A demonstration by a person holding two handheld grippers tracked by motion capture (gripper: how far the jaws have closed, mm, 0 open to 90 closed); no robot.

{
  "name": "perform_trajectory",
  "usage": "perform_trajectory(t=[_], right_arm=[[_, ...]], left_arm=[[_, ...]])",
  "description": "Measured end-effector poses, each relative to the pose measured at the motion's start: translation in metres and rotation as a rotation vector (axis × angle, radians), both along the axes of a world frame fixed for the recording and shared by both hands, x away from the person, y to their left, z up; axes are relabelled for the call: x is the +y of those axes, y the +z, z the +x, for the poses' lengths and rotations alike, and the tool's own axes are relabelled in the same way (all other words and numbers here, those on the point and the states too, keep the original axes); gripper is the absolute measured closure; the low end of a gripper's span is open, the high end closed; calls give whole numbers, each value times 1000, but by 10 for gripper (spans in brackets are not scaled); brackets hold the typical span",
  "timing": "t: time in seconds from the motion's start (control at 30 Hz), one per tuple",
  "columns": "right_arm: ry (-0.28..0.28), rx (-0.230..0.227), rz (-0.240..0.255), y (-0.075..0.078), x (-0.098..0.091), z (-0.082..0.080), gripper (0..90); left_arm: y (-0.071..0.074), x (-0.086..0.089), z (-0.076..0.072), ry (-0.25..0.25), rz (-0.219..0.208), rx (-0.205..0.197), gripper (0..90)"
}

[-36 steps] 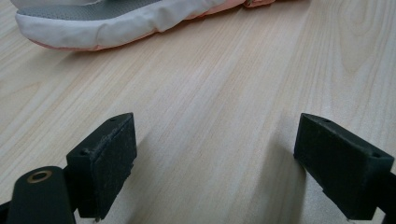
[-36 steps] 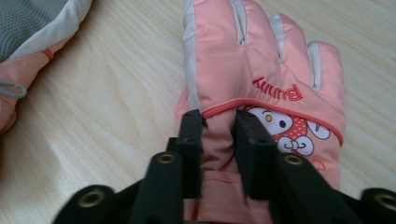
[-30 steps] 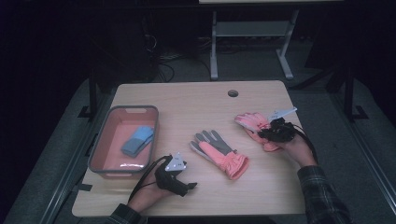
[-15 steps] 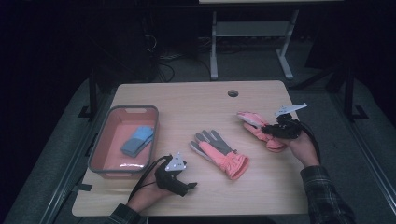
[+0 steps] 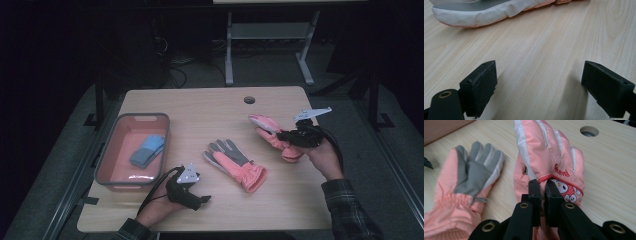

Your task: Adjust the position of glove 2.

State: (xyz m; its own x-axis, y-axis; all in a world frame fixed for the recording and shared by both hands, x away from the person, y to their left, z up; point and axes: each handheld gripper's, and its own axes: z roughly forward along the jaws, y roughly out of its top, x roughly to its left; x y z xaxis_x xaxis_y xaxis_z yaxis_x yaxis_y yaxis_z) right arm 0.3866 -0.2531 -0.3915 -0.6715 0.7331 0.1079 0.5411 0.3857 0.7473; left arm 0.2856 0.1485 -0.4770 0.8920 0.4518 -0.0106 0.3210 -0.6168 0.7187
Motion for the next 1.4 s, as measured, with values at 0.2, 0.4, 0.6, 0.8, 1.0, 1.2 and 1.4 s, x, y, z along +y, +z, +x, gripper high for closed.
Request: perform_trajectory(t=[0.2, 0.4, 0.6, 0.8, 1.0, 1.2, 1.4], right_arm=[[39, -10, 1, 13, 16, -11, 852], [89, -16, -20, 20, 37, -19, 852], [125, -18, -35, 25, 57, -26, 852], [157, -20, -55, 32, 79, -34, 852], [187, -3, -80, 28, 101, -36, 851], [195, 0, -112, 26, 119, -39, 850], [189, 1, -142, 22, 131, -39, 846]], left_arm=[[0, 0, 1, -4, 1, -5, 124], [0, 0, 0, -2, -2, 0, 124], [0, 0, 1, -3, -2, -6, 124], [0, 0, 0, 1, -6, -5, 124], [0, 0, 0, 2, -7, -5, 124], [-1, 0, 1, -1, -7, -6, 124], [-1, 0, 1, -1, -7, -6, 124]])
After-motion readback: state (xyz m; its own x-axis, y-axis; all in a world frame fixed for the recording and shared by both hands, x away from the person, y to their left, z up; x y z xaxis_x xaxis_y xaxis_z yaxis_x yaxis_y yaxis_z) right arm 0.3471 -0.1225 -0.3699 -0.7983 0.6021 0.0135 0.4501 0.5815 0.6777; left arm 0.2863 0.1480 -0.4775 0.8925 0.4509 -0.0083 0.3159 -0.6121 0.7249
